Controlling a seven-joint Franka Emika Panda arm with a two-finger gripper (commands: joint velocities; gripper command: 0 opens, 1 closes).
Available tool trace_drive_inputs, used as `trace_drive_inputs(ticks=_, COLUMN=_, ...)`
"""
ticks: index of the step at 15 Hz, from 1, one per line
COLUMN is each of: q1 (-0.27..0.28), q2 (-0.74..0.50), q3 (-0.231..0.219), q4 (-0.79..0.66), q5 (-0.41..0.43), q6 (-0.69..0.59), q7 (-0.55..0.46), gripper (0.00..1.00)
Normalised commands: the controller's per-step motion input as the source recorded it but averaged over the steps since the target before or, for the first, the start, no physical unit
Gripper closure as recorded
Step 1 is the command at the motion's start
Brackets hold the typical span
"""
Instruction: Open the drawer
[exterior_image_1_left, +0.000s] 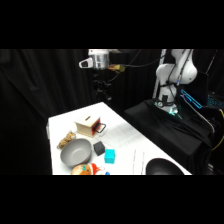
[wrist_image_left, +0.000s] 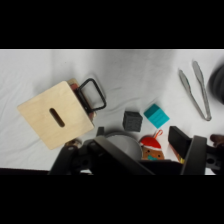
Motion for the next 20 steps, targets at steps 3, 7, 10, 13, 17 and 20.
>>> trace_drive_inputs(ticks=3, q1=-0.015, q2=0.01, q3=0.013, q4=0.01, q5=-0.003, q6=0.01, q7=0.00, gripper=0.00)
trace_drive_inputs(ticks=7, q1=-0.035, q2=0.05, q3=0.001, q4=0.01, q5=-0.034, q6=0.13, q7=0.00, gripper=0.00)
trace_drive_inputs(ticks=10, q1=-0.031, q2=0.06, q3=0.021, q4=-0.05, q5=-0.187, q6=0.31, q7=0.11, gripper=0.00)
trace_drive_inputs(ticks=13, q1=-0.013, q2=-0.03, q3=0.045, q4=-0.13, q5=-0.310, q6=0.29, q7=0.21, gripper=0.00)
trace_drive_inputs(ticks=17, q1=0.014, q2=-0.06, q3=0.063, q4=-0.15, q5=-0.301, q6=0.23, q7=0.25, gripper=0.00)
trace_drive_inputs(ticks=20, q1=0.028, q2=0.01, q3=0.060, q4=-0.12, q5=-0.113, q6=0.25, q7=0.09, gripper=0.00)
